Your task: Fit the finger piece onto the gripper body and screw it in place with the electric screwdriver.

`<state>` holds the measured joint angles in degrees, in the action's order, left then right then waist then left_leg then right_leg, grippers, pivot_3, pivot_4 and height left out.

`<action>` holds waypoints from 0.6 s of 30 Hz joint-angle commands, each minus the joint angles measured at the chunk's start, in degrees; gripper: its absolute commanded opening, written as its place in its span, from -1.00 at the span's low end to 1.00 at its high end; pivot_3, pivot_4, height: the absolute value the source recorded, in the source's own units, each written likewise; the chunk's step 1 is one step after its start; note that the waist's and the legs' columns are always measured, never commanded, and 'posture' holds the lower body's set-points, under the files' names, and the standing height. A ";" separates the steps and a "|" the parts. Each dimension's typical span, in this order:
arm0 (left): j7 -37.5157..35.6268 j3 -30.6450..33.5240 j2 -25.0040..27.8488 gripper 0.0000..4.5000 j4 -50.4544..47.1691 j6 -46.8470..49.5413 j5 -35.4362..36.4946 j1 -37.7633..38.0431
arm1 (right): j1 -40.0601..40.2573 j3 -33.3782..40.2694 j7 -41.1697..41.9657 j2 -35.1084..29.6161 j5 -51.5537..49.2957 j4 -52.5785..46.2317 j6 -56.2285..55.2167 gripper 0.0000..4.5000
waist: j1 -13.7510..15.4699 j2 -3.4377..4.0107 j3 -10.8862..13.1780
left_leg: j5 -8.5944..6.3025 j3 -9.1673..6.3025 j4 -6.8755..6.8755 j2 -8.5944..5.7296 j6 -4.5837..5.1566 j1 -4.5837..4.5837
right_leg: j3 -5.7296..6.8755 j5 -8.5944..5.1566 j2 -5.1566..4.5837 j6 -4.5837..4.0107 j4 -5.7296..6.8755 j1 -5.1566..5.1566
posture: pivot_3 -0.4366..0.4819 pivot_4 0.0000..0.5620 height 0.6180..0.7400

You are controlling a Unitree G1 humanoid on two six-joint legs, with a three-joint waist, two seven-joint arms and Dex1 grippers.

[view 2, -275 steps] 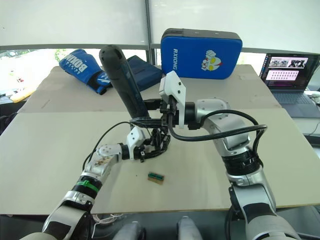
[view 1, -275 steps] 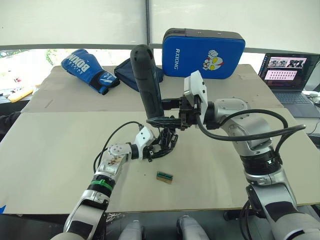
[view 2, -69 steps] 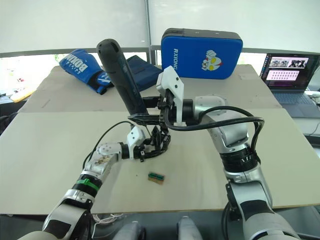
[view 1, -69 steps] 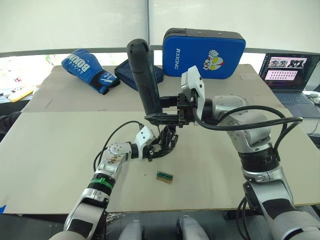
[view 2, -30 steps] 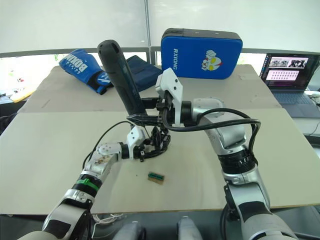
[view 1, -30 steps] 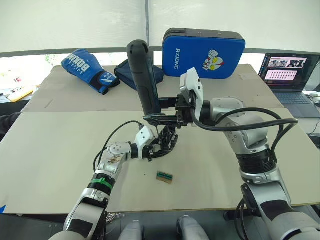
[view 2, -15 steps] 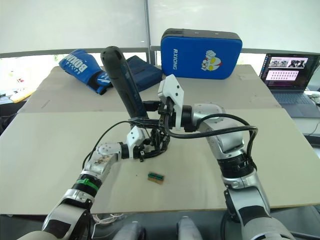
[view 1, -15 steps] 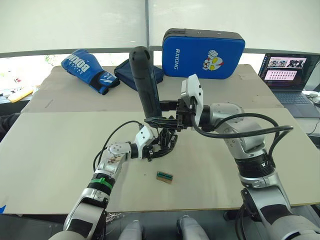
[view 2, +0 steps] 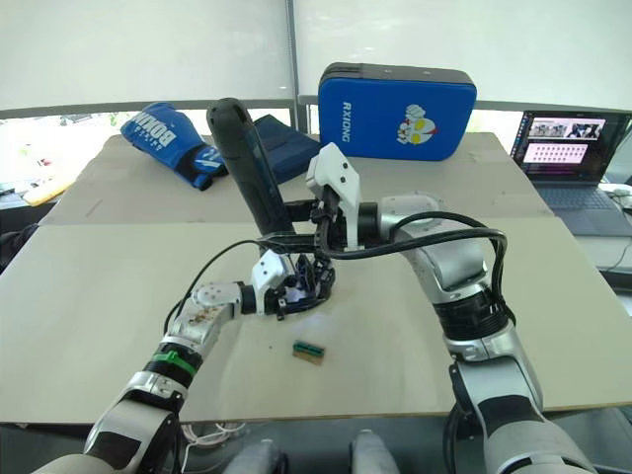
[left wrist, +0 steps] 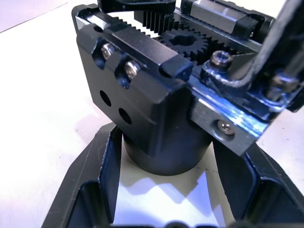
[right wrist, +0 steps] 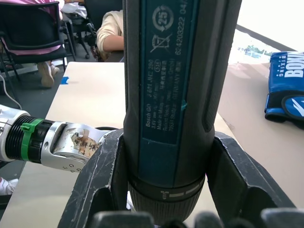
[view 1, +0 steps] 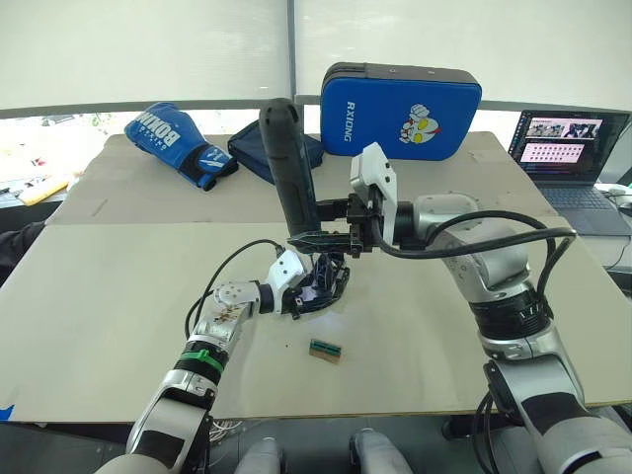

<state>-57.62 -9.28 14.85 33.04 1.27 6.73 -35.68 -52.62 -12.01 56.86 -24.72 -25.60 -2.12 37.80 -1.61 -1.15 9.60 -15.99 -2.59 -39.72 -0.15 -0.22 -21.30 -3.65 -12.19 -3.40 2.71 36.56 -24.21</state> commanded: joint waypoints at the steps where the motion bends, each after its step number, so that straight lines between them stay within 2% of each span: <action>1: -0.22 1.31 0.95 0.02 -1.30 -0.76 0.89 -0.52 | 2.57 -2.47 -1.42 -1.47 3.48 5.64 4.01 -0.14 | 0.00 0.00 -0.02 | 0.00 0.00 0.00 0.00 0.00 0.00 | 0.00 0.00 0.00 0.00 0.00 0.00 | -0.05 -0.47 1.00; 18: -0.13 1.09 0.95 0.02 -1.21 -0.80 0.99 -0.65 | 2.76 -2.07 -1.50 -1.91 4.60 5.94 -1.22 -0.14 | -0.17 0.00 -0.07 | 0.00 -0.02 0.00 0.00 0.00 0.01 | 0.00 0.00 0.00 0.00 0.00 0.01 | -0.05 -0.47 1.00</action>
<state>-57.13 -9.55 14.88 33.05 1.38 6.74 -35.66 -52.84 -11.70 56.57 -24.66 -25.94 0.57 36.20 -1.78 -1.15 9.53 -15.99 -2.61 -39.72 -0.15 -0.22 -21.29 -3.65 -12.19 -3.40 2.71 36.56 -24.19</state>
